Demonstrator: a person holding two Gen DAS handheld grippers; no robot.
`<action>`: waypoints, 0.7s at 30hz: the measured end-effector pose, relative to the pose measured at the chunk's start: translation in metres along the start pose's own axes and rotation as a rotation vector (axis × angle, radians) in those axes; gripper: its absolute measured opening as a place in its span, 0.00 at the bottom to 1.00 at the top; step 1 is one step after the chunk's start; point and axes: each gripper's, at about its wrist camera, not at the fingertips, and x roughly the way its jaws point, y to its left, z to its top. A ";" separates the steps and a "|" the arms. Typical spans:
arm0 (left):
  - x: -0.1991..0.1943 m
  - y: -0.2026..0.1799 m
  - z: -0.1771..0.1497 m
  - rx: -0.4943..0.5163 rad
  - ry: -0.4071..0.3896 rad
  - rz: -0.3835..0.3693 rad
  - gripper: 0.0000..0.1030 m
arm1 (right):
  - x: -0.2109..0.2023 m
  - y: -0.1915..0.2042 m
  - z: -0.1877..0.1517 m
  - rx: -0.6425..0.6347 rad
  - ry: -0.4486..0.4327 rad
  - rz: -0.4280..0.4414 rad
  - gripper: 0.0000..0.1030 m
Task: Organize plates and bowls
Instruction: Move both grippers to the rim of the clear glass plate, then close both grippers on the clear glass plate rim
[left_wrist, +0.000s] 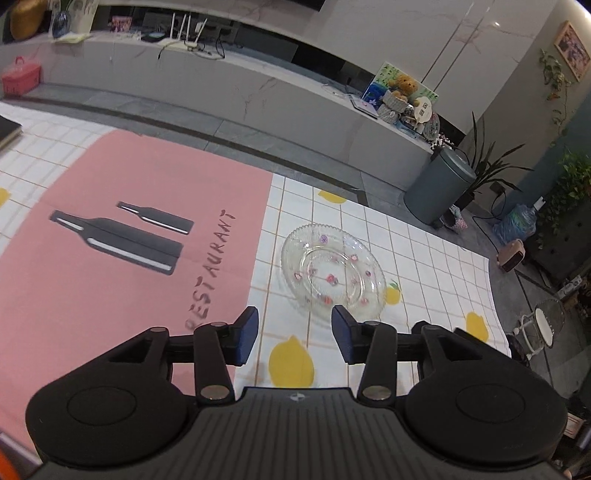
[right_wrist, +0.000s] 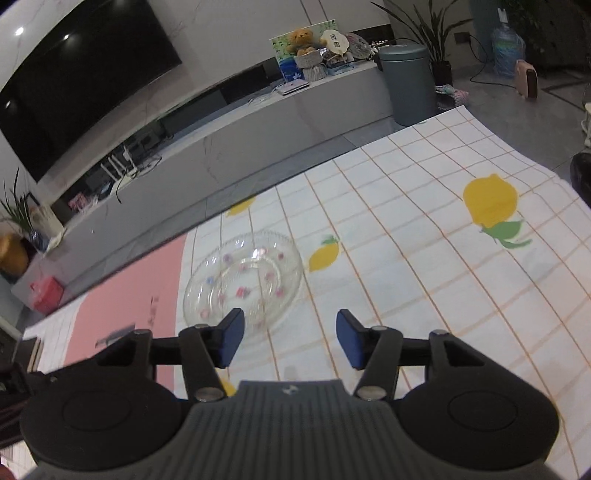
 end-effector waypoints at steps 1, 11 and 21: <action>0.006 0.003 0.003 -0.009 0.003 0.000 0.50 | 0.005 -0.003 0.003 0.020 0.005 0.005 0.56; 0.065 0.027 0.028 -0.090 0.032 -0.030 0.51 | 0.052 -0.025 0.022 0.164 0.074 0.072 0.51; 0.111 0.033 0.037 -0.134 0.055 -0.054 0.51 | 0.084 -0.027 0.030 0.194 0.110 0.091 0.46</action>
